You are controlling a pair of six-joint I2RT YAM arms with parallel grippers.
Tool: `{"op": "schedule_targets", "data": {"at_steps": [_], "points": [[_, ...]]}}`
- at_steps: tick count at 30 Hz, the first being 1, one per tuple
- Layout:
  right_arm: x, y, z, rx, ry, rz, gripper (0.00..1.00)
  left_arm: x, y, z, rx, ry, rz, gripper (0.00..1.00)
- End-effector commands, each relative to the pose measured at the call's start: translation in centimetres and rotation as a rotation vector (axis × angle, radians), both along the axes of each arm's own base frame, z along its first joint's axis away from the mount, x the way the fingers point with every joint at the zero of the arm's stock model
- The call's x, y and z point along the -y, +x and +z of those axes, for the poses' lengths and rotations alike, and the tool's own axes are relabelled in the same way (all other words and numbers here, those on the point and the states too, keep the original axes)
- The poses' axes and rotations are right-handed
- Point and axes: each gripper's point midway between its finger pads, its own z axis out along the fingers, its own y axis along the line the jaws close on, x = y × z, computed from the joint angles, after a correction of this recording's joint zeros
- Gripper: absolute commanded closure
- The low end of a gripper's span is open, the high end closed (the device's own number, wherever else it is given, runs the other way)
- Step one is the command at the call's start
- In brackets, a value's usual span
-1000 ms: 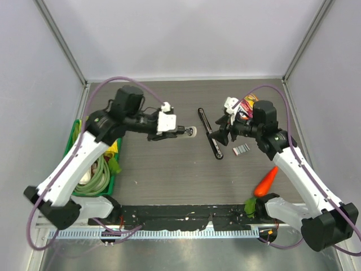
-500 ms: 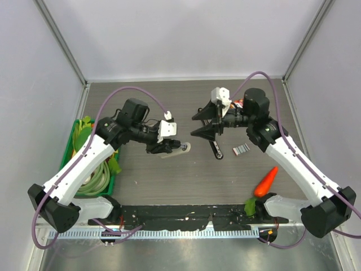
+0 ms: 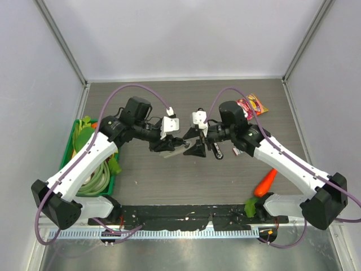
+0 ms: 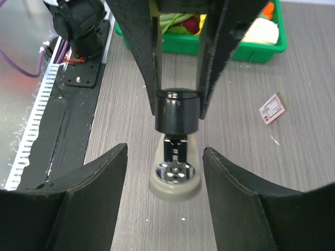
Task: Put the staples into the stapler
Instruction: Open the stapler at the center of the board.
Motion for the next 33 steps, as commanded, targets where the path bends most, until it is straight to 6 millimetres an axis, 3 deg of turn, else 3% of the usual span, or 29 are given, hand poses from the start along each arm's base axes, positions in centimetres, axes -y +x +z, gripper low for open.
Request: {"op": "schedule_targets", "data": {"at_steps": [1,6,11,17,24,26,32,33], "points": [[-0.8,0.5,-1.9,0.067,-0.057,-0.012,0.39,1.3,1.1,3.3,0.068,-0.092,-0.009,1.00],[-0.9,1.0,-3.5,0.067,-0.100,-0.024,0.65,1.2,1.2,4.3,0.062,-0.118,0.011,1.00],[-0.4,0.9,-6.5,0.040,-0.148,-0.042,0.75,0.0,2.7,9.9,0.070,-0.295,0.104,1.00],[-1.2,1.5,-7.4,-0.040,-0.096,-0.102,0.91,-1.2,3.0,14.1,0.081,-0.422,0.150,1.00],[-2.3,1.4,-7.8,-0.136,-0.031,-0.112,0.93,-5.3,4.4,18.7,0.125,-0.551,0.324,1.00],[-2.5,1.0,-7.9,-0.174,-0.021,-0.104,0.93,-5.7,4.2,19.5,0.122,-0.585,0.345,1.00],[-2.9,0.5,-6.8,-0.223,0.043,-0.101,0.91,-7.0,6.5,20.2,0.033,-0.761,0.444,1.00],[-3.0,0.4,-6.5,-0.217,0.058,-0.097,0.90,-7.3,7.2,19.2,0.007,-0.771,0.464,1.00]]}}
